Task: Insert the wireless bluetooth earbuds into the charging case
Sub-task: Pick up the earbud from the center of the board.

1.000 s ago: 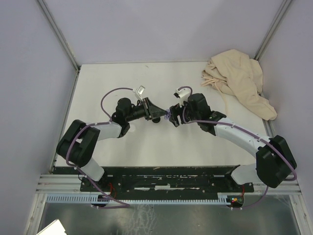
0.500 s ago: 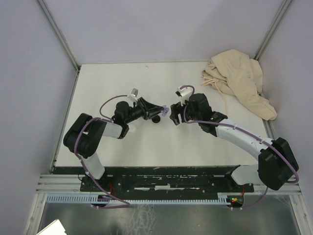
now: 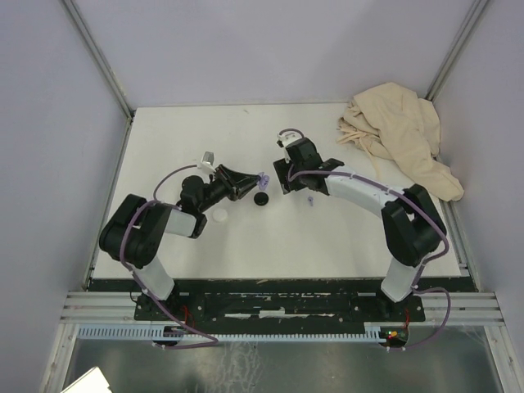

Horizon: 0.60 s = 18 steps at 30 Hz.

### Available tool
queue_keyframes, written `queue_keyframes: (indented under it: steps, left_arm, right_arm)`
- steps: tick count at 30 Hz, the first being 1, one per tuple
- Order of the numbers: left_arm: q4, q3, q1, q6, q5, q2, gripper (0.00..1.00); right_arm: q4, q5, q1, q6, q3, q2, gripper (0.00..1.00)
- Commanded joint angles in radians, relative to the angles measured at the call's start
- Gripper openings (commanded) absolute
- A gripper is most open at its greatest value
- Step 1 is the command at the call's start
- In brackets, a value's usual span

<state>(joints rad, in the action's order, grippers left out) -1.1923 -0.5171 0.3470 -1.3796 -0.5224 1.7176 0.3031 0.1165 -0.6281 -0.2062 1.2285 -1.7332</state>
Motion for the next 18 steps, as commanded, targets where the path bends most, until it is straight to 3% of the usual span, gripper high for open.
queue_keyframes:
  steps: [1, 18]
  left_arm:
    - [-0.056, 0.038, -0.016, -0.018, 0.019, -0.081, 0.03]
    - [-0.104, 0.111, -0.063, -0.048, 0.011, -0.117, 0.03]
  right_arm:
    - [0.063, 0.052, 0.008, -0.045, 0.131, -0.114, 0.68]
    - [0.099, 0.049, 0.045, -0.110, 0.309, -0.325, 0.57]
